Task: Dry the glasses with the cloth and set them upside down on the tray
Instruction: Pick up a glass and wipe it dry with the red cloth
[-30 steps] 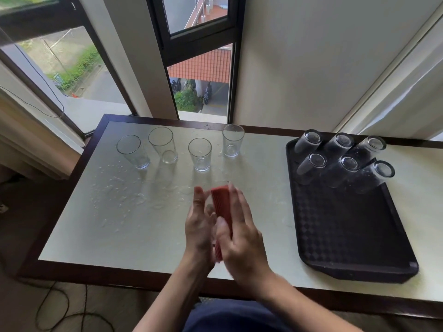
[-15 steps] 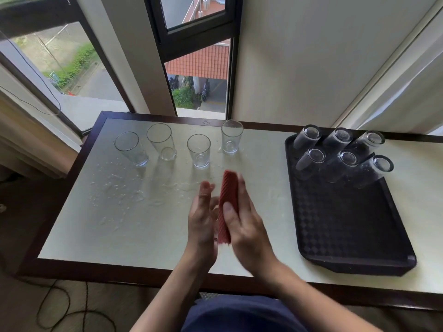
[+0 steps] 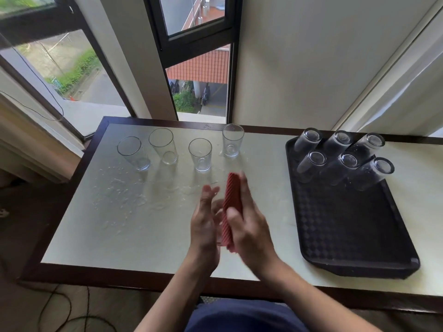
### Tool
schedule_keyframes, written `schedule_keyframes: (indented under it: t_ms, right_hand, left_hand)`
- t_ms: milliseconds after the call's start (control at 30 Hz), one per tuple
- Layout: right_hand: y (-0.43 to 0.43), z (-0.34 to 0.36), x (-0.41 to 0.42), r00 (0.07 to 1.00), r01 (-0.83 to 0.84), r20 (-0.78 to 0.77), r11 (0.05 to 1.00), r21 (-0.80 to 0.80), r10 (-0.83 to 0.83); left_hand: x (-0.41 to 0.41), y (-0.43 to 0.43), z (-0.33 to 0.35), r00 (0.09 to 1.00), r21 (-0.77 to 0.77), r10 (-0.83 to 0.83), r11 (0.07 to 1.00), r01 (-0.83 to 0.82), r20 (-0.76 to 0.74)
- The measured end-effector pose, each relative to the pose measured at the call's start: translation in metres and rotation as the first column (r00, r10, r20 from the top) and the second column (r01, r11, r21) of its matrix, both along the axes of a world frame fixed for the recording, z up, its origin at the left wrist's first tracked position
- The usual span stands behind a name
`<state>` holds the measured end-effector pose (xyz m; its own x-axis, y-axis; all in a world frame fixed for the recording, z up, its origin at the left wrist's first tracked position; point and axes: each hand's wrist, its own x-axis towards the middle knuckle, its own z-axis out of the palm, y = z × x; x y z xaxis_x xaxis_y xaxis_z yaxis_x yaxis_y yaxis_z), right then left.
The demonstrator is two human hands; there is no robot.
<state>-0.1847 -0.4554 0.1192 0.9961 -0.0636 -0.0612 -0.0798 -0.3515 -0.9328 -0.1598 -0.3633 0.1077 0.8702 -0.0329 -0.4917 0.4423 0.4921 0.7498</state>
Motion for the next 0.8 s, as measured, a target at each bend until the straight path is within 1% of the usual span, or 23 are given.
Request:
schedule_keyframes:
  t_ms: [67,100,167,233,300,367,400,433,500,533,567,600,633,700,767,800]
  right_hand:
    - [-0.006,-0.002,0.024,0.990,0.107,-0.106,0.979,0.172,-0.089]
    - [-0.008,-0.003,0.031,0.984,0.140,-0.134,0.973,0.184,-0.116]
    - [-0.002,0.001,0.027,0.981,0.155,-0.128,0.984,0.088,-0.144]
    - [0.010,0.007,0.006,0.990,0.129,-0.054,0.991,-0.033,-0.131]
    - [0.020,0.006,-0.017,0.996,0.082,0.039,0.985,-0.152,-0.077]
    - [0.021,-0.003,-0.024,0.996,0.043,0.089,0.982,-0.185,-0.027]
    - [0.017,-0.007,-0.020,0.997,0.039,0.079,0.986,-0.160,-0.026]
    - [0.014,-0.009,-0.012,0.998,0.051,0.035,0.992,-0.112,-0.047]
    - [0.006,-0.012,0.009,0.989,0.114,-0.095,0.993,0.042,-0.109]
    - [0.002,-0.013,0.022,0.978,0.156,-0.164,0.979,0.133,-0.133]
    - [-0.002,-0.012,0.031,0.964,0.193,-0.218,0.963,0.188,-0.151]
    - [-0.004,-0.010,0.036,0.961,0.199,-0.233,0.959,0.199,-0.151]
    - [-0.003,-0.006,0.034,0.966,0.184,-0.216,0.967,0.178,-0.144]
    - [0.005,0.002,0.017,0.987,0.117,-0.120,0.990,0.079,-0.107]
    - [0.015,0.005,-0.007,0.997,0.071,-0.016,0.991,-0.116,-0.073]
    - [0.019,0.004,-0.016,0.999,0.050,0.024,0.982,-0.183,-0.047]
  left_hand:
    - [-0.004,-0.007,0.001,1.000,0.016,-0.002,1.000,0.002,-0.008]
    - [-0.005,-0.011,0.001,1.000,0.024,-0.011,1.000,0.011,0.014]
    - [-0.005,-0.012,-0.002,0.998,0.014,-0.023,1.000,0.022,0.060]
    - [-0.001,-0.006,-0.001,0.995,0.002,-0.032,0.999,0.032,0.093]
    - [0.004,0.000,-0.004,0.997,0.025,-0.009,1.000,0.007,0.083]
    - [0.007,0.004,-0.007,0.999,0.073,0.041,0.996,-0.043,0.032]
    - [0.006,0.003,-0.005,0.999,0.058,0.048,0.997,-0.047,-0.005]
    - [0.005,0.002,-0.007,0.999,0.018,0.045,0.999,-0.045,-0.027]
    - [0.000,-0.001,-0.005,0.998,-0.010,0.010,1.000,-0.011,-0.057]
    - [-0.001,-0.003,-0.003,0.999,-0.002,-0.015,1.000,0.015,-0.050]
    - [-0.002,-0.004,-0.003,0.999,0.016,-0.034,0.999,0.035,-0.022]
    - [-0.003,-0.006,-0.001,0.999,0.027,-0.044,0.999,0.044,0.007]
    - [-0.002,-0.006,-0.003,0.997,0.025,-0.054,0.998,0.053,0.047]
    - [0.001,-0.002,-0.003,0.993,-0.052,-0.067,0.996,0.072,0.094]
    - [0.003,0.002,-0.003,0.995,-0.072,-0.042,0.996,0.048,0.087]
    - [0.004,0.004,-0.004,0.997,-0.042,-0.034,0.998,0.037,0.067]
